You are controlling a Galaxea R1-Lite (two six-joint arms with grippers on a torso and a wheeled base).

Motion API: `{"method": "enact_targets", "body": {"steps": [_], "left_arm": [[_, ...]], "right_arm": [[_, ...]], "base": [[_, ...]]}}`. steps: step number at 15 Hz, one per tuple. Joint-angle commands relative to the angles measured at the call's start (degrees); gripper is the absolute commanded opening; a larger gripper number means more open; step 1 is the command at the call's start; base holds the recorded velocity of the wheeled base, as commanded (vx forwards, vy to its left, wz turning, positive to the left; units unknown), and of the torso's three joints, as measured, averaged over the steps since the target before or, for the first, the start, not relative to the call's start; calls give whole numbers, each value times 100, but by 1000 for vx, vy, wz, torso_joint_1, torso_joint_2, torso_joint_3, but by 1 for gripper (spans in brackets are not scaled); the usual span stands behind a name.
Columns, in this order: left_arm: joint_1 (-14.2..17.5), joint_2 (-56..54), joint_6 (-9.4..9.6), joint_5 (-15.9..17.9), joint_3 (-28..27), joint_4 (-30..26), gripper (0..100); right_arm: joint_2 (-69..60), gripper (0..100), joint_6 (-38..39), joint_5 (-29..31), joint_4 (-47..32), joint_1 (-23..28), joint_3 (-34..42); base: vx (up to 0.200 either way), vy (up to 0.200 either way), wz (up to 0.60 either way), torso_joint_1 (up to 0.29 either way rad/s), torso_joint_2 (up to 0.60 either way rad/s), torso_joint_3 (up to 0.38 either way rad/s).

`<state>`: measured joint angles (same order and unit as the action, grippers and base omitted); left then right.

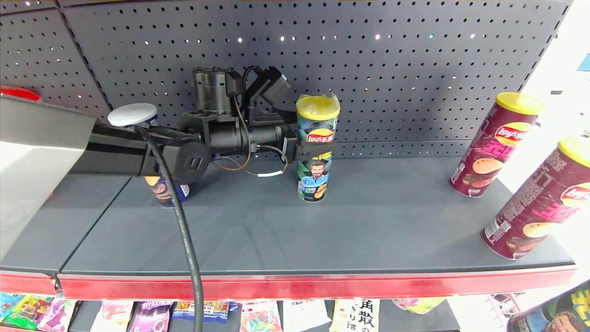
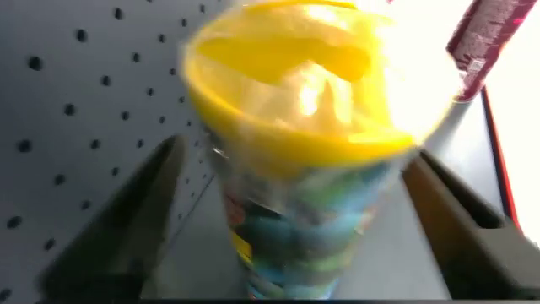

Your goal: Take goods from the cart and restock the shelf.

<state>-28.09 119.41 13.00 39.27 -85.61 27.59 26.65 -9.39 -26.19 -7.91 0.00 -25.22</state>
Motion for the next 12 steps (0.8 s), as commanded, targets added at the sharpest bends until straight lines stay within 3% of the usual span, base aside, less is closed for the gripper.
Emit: {"method": "enact_targets", "body": {"steps": [1,3,6,12], "left_arm": [[-74,144,-43,-7,-166,-25,0],[-180,135,-183,-7,-113,1,0],[-188,39,-183,46,27,10,0],[-241,-1209,-201,354,1363,1,0]], "right_arm": [[7,0,-2,-1,0,9,0],[7,0,16,-1,0,9,0],[7,0,25,-1,0,9,0],[42,0,42,-9,9,9,0]], "base": [[0,0,0,0,0,0],[0,0,0,0,0,0],[0,0,0,0,0,0],[0,0,0,0,0,0]]}}
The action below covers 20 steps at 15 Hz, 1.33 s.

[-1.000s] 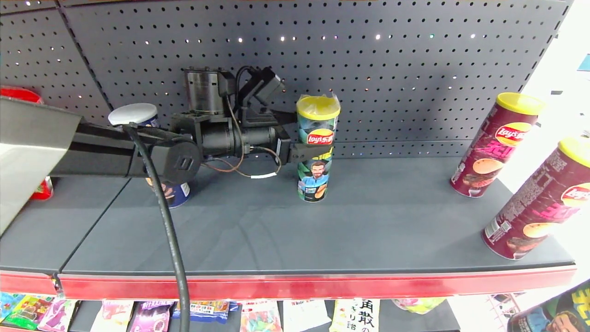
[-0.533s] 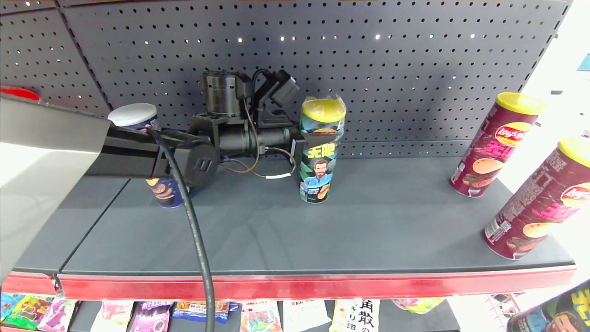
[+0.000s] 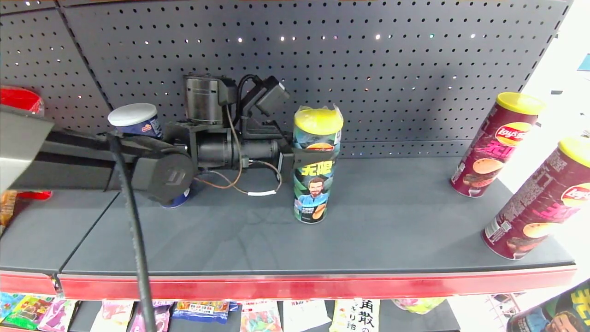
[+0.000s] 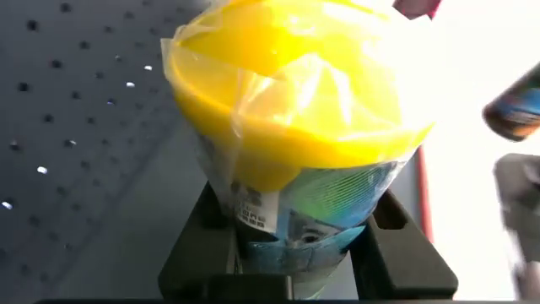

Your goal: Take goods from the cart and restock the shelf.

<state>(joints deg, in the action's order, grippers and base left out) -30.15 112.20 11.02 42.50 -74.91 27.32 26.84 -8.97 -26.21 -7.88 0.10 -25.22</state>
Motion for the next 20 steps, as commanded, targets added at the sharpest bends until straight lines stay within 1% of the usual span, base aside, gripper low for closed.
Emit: {"method": "enact_targets", "body": {"steps": [1,2,4,6,7,8,10,20], "left_arm": [[-141,-709,-12,57,548,28,0],[-237,-893,-21,83,838,37,0],[-360,-1007,-21,39,1128,54,0],[-404,-981,-12,31,1365,371,0],[-413,-972,-12,31,1374,406,0],[-483,-955,-30,13,1541,573,0],[-554,-955,-30,13,1620,582,0],[-571,-990,-12,-40,1734,582,0]], "right_arm": [[84,0,1,-7,5,-1,-27],[128,0,-8,-16,5,-10,-44],[216,0,-8,-16,23,-19,-71],[225,0,-8,-16,128,-19,-53],[225,0,-8,-16,128,-19,-53],[234,0,-8,-16,128,-19,-53],[242,0,-8,-16,128,-19,-62],[242,0,-8,-16,137,-19,-71]], "base": [[0,0,0,0,0,0],[0,0,0,0,0,0],[0,0,0,0,0,0],[0,0,0,0,0,0],[0,0,0,0,0,0],[0,0,0,0,0,0],[0,0,0,0,0,0],[0,0,0,0,0,0]]}}
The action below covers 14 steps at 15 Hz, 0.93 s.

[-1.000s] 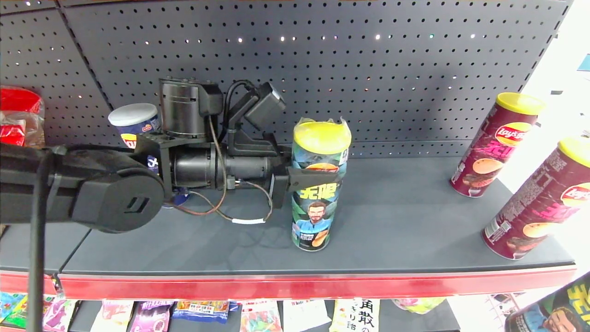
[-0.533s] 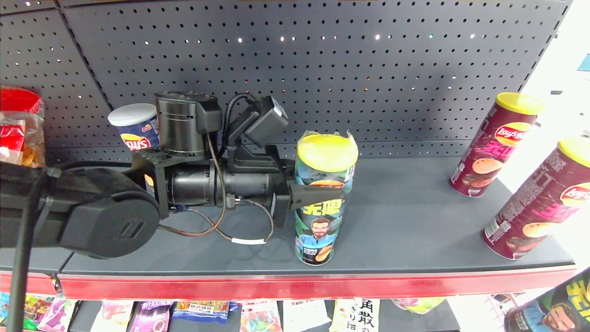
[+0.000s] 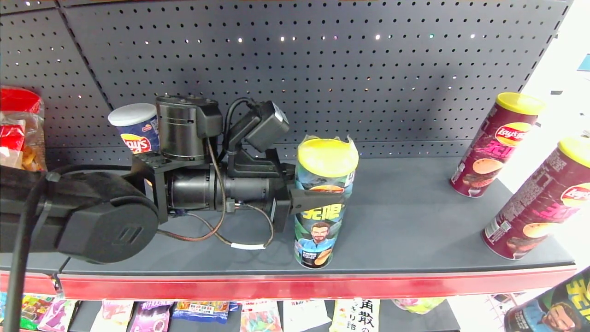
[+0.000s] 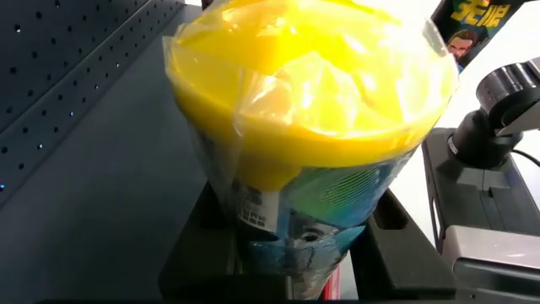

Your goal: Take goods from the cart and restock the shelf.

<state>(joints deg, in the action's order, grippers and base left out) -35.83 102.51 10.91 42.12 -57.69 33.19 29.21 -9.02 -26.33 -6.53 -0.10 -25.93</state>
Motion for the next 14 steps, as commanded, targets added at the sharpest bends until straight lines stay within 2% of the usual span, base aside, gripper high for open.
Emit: {"method": "enact_targets", "body": {"steps": [1,10,11,14], "left_arm": [[-3,-29,-10,-2,64,-6,0],[-109,-135,-10,-2,319,3,0],[-117,-161,8,-11,363,38,100],[-117,-205,-28,-28,601,302,100]], "right_arm": [[6,0,6,-4,3,1,0],[-12,0,6,-4,3,1,-9],[-12,0,6,5,3,1,-35],[32,0,-12,-39,-6,-17,-53]], "base": [[0,0,0,0,0,0],[0,0,0,0,0,0],[0,0,0,0,0,0],[0,0,0,0,0,0]]}}
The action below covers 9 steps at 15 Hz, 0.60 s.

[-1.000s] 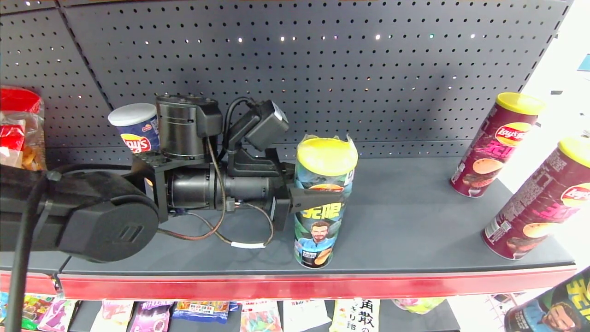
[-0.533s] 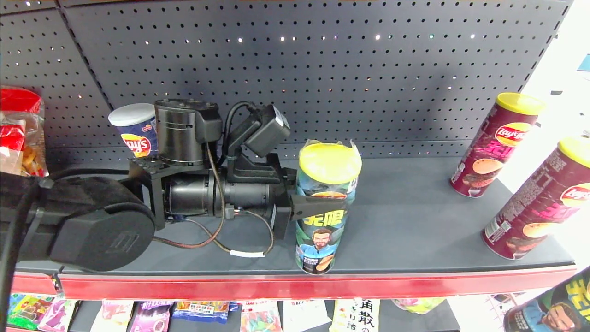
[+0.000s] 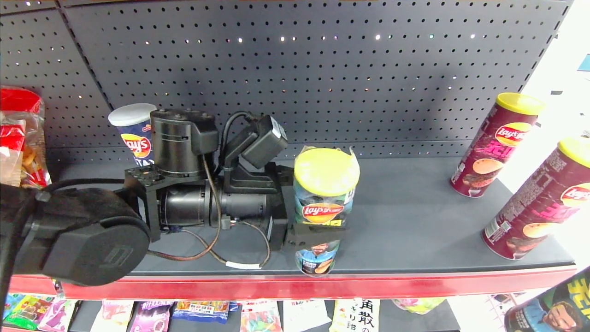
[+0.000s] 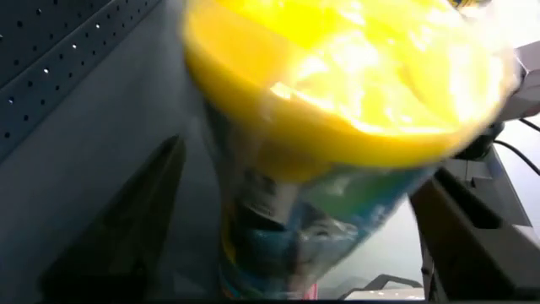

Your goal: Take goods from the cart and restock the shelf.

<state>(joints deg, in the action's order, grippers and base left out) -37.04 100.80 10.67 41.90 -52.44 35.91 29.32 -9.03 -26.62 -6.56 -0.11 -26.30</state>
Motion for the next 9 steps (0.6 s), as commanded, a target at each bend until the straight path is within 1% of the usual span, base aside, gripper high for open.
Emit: {"method": "enact_targets", "body": {"steps": [1,3,4,6,7,8,9], "left_arm": [[12,-105,-3,-15,129,30,100],[47,-395,-12,-305,428,30,100],[47,-562,-100,-472,560,30,100],[47,-1072,-478,-850,929,21,100],[47,-1247,-601,-982,1070,21,100],[47,-1397,-654,-1087,1193,21,100],[47,-1731,-662,-1263,1509,21,100]], "right_arm": [[100,0,-11,-27,5,-15,-34],[768,0,-81,-45,5,-130,-622],[1129,0,-187,-27,5,-288,-912],[1867,0,-274,17,5,-701,-1422],[2139,0,-274,17,5,-824,-1589],[2368,0,-274,26,5,-929,-1783],[2895,0,-274,43,14,-1176,-2240]], "base": [[0,0,0,0,0,0],[0,0,0,0,0,0],[0,0,0,0,0,0],[0,0,0,0,0,0],[0,0,0,0,0,0],[0,0,0,0,0,0],[0,0,0,0,0,0]]}}
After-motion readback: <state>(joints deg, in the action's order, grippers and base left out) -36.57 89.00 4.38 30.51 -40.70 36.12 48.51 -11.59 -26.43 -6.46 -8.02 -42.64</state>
